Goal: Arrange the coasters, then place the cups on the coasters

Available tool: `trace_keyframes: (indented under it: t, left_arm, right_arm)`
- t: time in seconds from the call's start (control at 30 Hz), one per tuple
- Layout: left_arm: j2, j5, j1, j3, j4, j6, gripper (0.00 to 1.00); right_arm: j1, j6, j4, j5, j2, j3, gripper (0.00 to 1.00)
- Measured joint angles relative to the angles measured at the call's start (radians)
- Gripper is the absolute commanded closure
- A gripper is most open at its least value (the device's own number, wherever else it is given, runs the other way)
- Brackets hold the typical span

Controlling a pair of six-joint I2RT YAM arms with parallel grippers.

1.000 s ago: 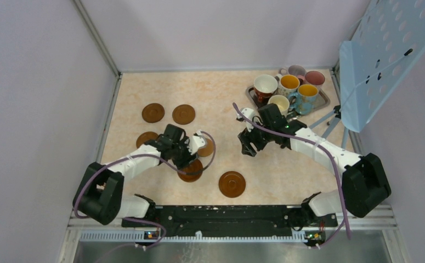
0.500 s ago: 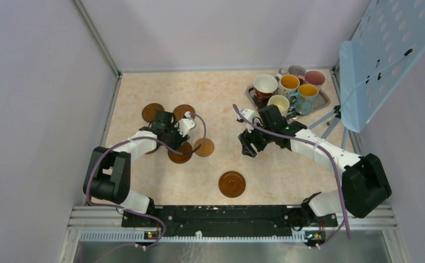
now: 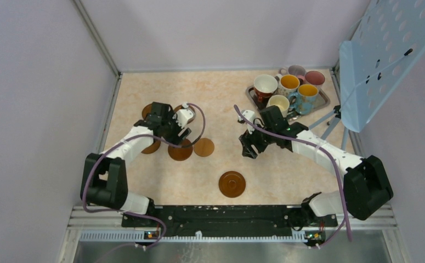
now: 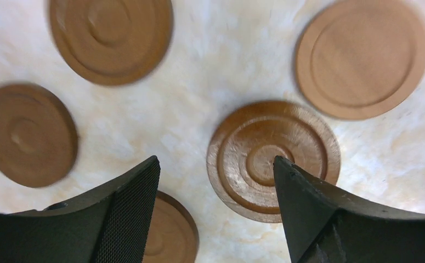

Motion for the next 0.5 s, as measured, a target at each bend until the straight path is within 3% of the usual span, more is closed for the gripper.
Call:
trace_keyframes:
  t: [0.23, 0.5]
  left_arm:
    - [-0.059, 0.118, -0.043, 0.087, -0.020, -0.005, 0.18]
    - [0.055, 0.134, -0.158, 0.089, -0.040, -0.022, 0.22]
  right_arm:
    - [0.000, 0.003, -0.001, -0.009, 0.000, 0.000, 0.34]
    - [-0.024, 0.011, -0.039, -0.027, -0.001, 0.013, 0.34]
